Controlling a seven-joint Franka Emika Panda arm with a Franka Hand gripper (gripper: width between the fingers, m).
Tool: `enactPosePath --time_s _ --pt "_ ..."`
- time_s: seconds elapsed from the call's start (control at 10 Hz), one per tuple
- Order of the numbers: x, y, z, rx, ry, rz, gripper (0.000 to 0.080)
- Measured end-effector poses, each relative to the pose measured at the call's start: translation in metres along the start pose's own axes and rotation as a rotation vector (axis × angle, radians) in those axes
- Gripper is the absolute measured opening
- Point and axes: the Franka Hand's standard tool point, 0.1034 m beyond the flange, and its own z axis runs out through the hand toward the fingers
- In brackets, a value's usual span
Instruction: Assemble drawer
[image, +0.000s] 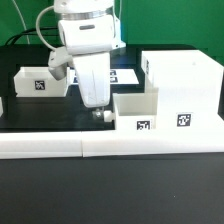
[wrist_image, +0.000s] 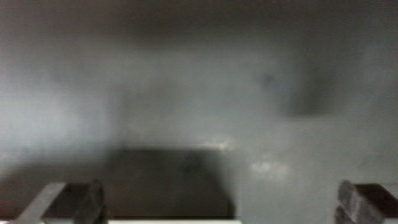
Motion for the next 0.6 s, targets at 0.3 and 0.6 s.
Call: enactPosePath --time_s 0.3,0.6 --pt "0.02 0.003 0.0 0.0 0.008 0.03 0.0649" --pt "0.037 0.006 -0.001 -0.001 0.016 0.071 0.0649"
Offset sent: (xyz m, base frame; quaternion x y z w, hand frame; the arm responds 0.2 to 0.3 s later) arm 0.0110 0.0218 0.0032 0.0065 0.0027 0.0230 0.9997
